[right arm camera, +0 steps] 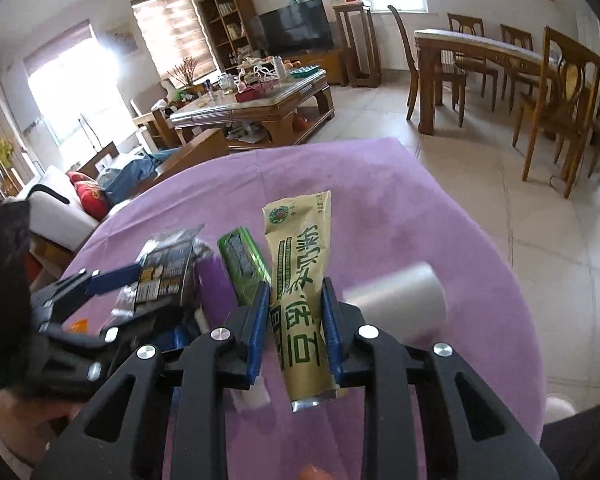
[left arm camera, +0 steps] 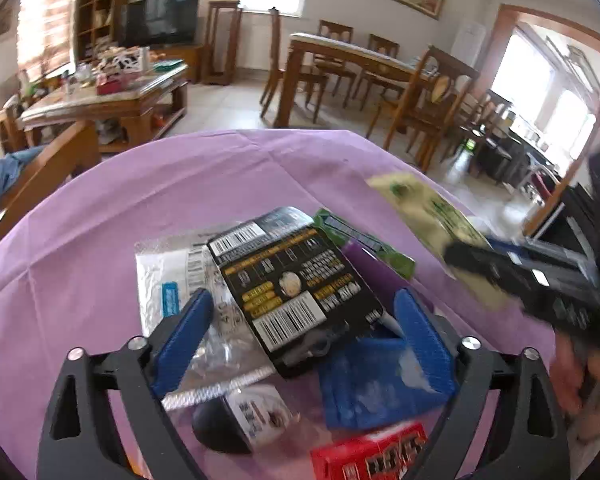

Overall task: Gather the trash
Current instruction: 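Grasp the beige snack bag with the right tool while the left tool grasps a metal spoon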

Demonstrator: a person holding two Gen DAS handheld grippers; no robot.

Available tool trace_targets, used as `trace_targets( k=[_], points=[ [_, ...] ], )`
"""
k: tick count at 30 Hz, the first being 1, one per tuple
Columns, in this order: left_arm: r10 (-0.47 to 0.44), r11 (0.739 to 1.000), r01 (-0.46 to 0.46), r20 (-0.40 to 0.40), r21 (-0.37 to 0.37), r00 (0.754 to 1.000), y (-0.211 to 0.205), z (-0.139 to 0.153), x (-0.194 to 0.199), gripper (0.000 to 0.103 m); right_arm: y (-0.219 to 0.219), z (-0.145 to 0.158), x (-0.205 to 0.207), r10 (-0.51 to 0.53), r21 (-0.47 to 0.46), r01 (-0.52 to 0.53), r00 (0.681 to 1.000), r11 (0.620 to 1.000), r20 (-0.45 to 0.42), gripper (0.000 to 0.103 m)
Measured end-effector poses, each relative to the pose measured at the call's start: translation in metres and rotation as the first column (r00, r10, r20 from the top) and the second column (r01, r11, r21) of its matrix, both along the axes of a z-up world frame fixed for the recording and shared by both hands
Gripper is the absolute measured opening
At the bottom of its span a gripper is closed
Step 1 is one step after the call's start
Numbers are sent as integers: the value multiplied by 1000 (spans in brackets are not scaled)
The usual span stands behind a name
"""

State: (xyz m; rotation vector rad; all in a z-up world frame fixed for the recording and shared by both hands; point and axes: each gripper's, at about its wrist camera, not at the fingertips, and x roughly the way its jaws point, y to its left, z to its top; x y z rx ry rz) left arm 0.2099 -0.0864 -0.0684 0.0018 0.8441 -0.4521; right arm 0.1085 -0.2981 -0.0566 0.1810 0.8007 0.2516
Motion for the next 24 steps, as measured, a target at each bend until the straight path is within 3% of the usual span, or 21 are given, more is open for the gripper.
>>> trace_targets(
  k=[4,6,12,17,20,24],
  points=[
    [18,995,-20,22,102,1000,-10,-4,9,88,5,-6,-7,-4,13,4,1000,1000,11,25],
    [37,990,-42,42,134,998,-11,-3,6,67,3,-10,-8,-5,31,5,1000,1000,6,26],
    [37,998,-40,54,54,998,3,4,3,43,-3,-6,-9,-19,65,17,999,998,37,25],
    [34,999,-35,67,5,997,11,6,-4,39,0,-8,-13,-31,77,27,998,997,52,25],
    [29,995,-24,55,-99,998,17,11,-6,39,-2,-9,-9,-32,96,28,998,995,46,26],
    [29,996,-22,83,-86,996,13,17,-8,52,-13,-14,-9,-33,152,26,998,988,46,25]
  ],
)
